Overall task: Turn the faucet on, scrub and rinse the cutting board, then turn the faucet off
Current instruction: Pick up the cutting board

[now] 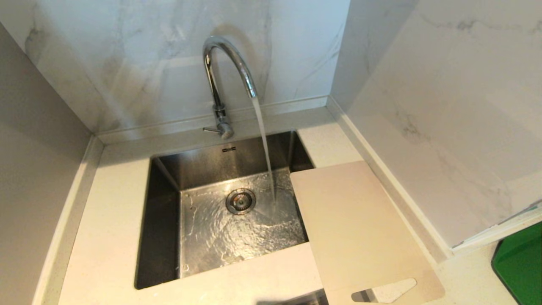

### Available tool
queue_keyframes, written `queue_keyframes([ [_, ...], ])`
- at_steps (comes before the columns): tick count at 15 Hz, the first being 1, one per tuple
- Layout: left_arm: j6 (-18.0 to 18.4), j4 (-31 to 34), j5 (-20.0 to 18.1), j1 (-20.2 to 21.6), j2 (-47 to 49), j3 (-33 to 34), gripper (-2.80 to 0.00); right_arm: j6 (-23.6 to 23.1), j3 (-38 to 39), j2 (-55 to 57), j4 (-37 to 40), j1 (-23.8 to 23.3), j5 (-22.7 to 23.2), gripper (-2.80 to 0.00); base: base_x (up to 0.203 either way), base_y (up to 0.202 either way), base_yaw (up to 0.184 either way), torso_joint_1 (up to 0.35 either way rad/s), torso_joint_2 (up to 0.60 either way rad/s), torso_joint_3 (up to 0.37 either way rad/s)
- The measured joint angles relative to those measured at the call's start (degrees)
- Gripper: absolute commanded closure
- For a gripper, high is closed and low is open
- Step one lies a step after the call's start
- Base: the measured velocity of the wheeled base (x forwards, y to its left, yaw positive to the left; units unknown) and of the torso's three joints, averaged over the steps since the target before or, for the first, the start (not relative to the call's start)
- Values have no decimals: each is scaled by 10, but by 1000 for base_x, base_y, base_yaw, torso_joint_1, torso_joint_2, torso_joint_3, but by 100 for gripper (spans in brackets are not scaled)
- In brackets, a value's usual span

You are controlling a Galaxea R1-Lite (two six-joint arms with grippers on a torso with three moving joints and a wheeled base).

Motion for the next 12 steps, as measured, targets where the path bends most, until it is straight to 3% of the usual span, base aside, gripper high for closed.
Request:
queue_keyframes([
  [12,4,-1,0,0,0,0,0,-3,0,0,1,0,-1,0,0,0,0,0,0,0],
])
